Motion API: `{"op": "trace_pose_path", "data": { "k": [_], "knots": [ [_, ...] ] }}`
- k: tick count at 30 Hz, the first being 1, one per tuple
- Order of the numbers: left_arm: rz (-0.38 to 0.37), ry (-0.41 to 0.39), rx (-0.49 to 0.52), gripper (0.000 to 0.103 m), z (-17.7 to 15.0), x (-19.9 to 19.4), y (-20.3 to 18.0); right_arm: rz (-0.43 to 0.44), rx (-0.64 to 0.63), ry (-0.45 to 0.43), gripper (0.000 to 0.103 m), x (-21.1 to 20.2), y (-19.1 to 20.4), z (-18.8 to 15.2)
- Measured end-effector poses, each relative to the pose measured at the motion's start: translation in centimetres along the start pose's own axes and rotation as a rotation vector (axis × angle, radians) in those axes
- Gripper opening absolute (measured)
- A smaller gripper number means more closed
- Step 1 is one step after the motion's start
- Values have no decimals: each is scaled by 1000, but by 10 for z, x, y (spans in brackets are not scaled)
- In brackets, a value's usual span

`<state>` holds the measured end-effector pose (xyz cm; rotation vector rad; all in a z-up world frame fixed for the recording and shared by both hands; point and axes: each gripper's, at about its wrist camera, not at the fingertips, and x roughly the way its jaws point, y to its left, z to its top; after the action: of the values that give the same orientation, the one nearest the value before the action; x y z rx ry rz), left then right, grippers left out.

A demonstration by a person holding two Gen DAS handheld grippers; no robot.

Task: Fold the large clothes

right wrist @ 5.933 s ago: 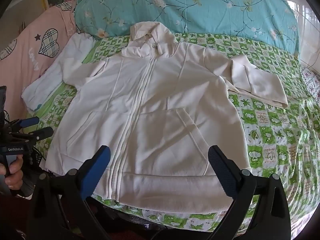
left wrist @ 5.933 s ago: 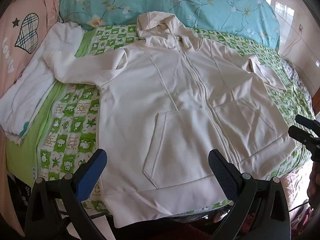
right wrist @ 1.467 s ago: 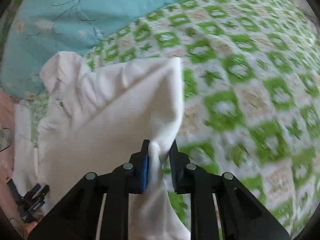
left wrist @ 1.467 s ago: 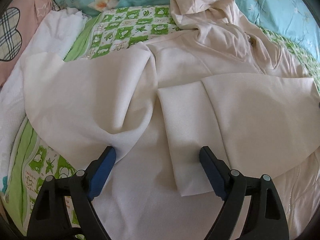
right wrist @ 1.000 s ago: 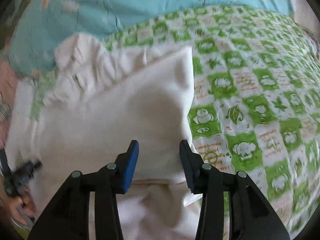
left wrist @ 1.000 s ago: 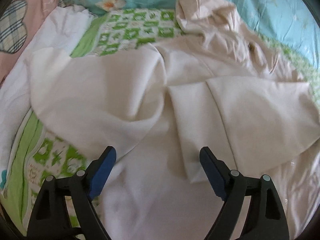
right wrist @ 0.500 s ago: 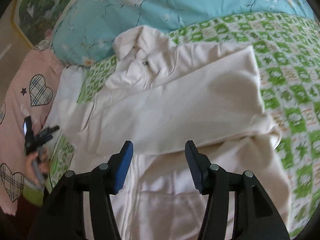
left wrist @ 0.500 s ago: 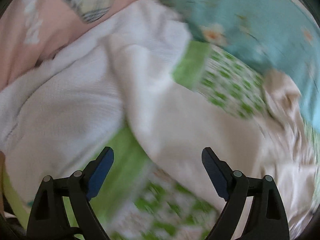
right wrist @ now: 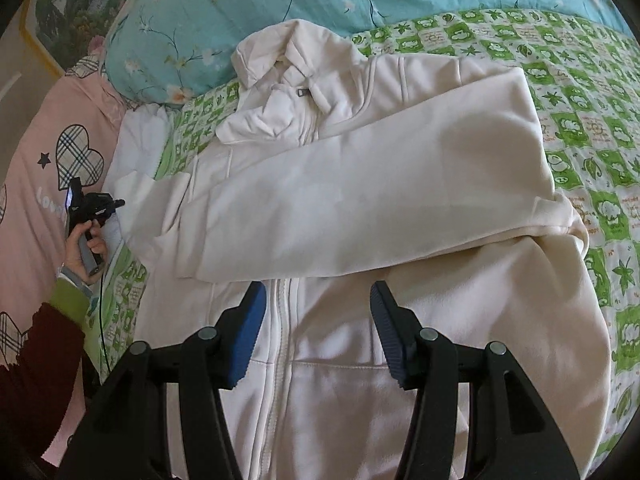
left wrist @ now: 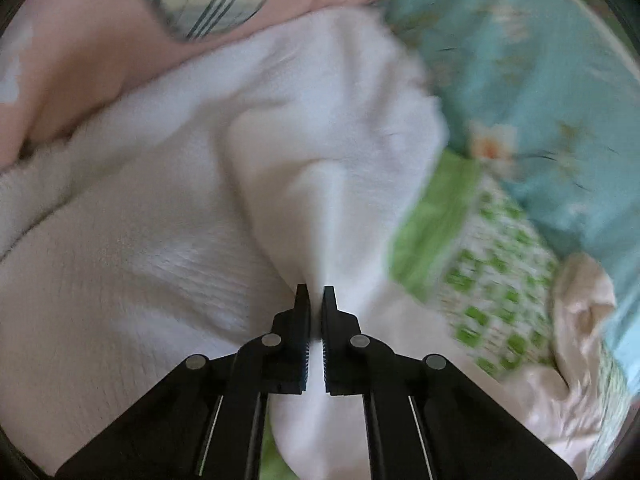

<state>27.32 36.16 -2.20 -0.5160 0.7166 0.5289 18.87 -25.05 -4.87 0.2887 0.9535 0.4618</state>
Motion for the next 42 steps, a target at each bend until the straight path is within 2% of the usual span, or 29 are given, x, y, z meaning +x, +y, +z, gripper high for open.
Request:
{"op": "trace_pose_path", "data": {
  "k": [2, 6, 11, 15, 19, 23, 26, 29, 31, 32, 33, 35, 37, 39, 42],
  "knots": [
    [-56, -38, 54, 3, -16, -26, -25, 1, 7, -10, 55, -3, -2, -1],
    [-193, -61, 124, 3, -54, -68, -78, 13, 27, -30, 55, -10, -6, -2],
    [-386, -23, 206, 0, -114, -111, -154, 23, 36, -54, 55, -23, -10, -6],
    [-511, 13, 342, 0, -174, -131, -232, 19, 48, -69, 55, -35, -17, -11],
    [-565, 89, 473, 0, -231, -120, -297, -3, 80, -93, 55, -48, -32, -17],
    [-548, 180, 532, 0, -272, -91, -324, -22, 126, -104, 55, -56, -49, -22],
    [-538, 216, 521, 0, -281, -82, -315, -27, 137, -106, 55, -60, -55, -24],
    [-527, 178, 504, 0, -270, -97, -291, -25, 131, -100, 55, -59, -56, -24],
    [-504, 134, 466, 18, -253, -110, -269, -22, 130, -90, 55, -54, -55, -24],
    [-487, 110, 437, 50, -244, -116, -257, -16, 127, -81, 55, -50, -53, -25],
    [-448, 70, 396, 75, -232, -121, -241, -10, 125, -66, 55, -47, -51, -25],
    [-381, 3, 335, 78, -212, -128, -215, 0, 115, -46, 55, -38, -45, -26],
    [-314, -29, 286, 84, -190, -123, -189, 16, 106, -27, 55, -31, -39, -28],
    [-252, -21, 237, 85, -169, -107, -165, 28, 94, -13, 55, -25, -34, -28],
    [-201, 30, 177, 85, -150, -76, -136, 34, 87, -1, 55, -20, -30, -29]
  ]
}}
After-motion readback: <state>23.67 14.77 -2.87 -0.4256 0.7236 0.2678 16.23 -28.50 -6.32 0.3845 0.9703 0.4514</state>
